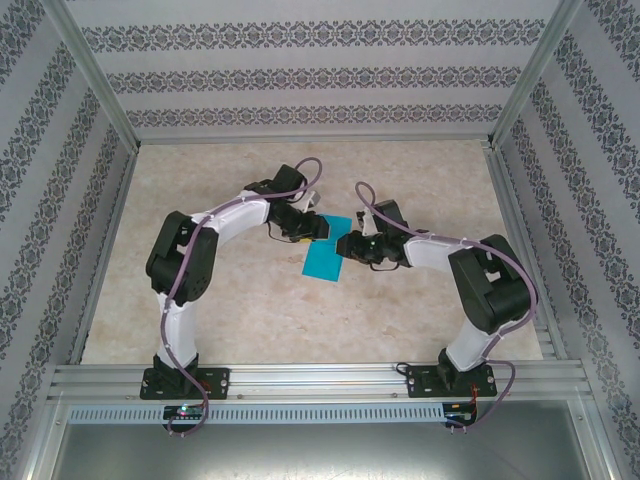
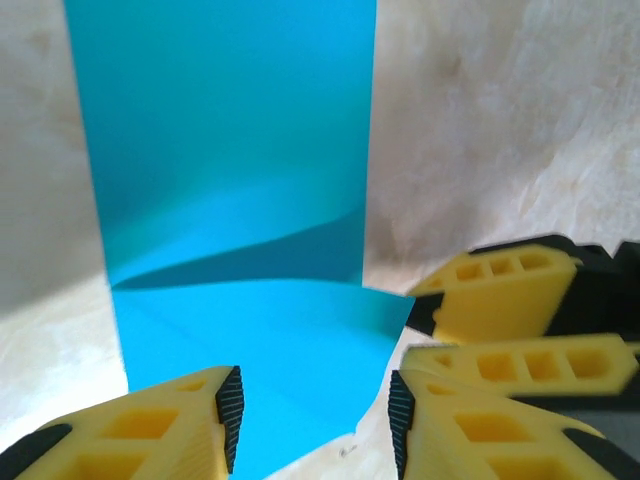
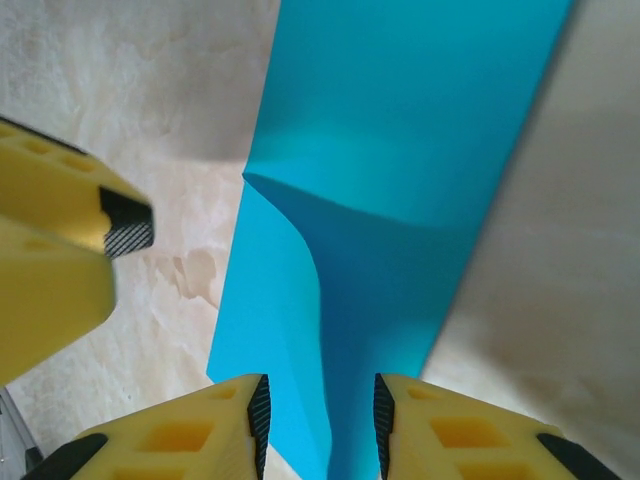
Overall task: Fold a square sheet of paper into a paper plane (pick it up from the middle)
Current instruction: Fold the triangle a second time at the center of the table, then turn over the paper at the center of the table.
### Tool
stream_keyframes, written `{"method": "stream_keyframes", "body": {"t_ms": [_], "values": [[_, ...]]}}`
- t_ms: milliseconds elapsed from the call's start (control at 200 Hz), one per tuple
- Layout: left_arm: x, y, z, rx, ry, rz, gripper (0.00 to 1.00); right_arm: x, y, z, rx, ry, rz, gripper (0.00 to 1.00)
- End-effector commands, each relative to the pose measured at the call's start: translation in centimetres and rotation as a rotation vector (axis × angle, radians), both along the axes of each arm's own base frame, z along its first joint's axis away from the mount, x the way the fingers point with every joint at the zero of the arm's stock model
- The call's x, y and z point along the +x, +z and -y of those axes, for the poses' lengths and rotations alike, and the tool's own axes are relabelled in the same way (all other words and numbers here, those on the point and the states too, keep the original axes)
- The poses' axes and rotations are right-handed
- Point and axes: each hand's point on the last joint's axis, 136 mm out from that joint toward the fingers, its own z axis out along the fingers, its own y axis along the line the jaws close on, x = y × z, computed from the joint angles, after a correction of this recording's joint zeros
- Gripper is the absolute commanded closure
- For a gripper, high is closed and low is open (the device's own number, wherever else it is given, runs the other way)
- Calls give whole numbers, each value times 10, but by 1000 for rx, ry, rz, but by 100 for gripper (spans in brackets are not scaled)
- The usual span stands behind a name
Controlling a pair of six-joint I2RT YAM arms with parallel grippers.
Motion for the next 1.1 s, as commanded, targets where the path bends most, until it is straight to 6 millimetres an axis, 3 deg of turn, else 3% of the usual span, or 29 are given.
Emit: {"method": "stream_keyframes", "body": {"t_ms": [0,295,475,679,1094], "values": [[-4,14,-13,4,3,37,48,6,2,-15,6,68,31,65],[-11,22,-30,-79,74,38,42,4,-12,-37,0,148,13,72],[-11,28,-36,-134,110,42,39,2,-13,-41,16,162,11,86],[-8,34,-45,-199,178,46,36,3,15,-44,75,178,69,99],[-9,73,-39,-433,313,55,34,-3,90,-51,327,200,155,100]]}}
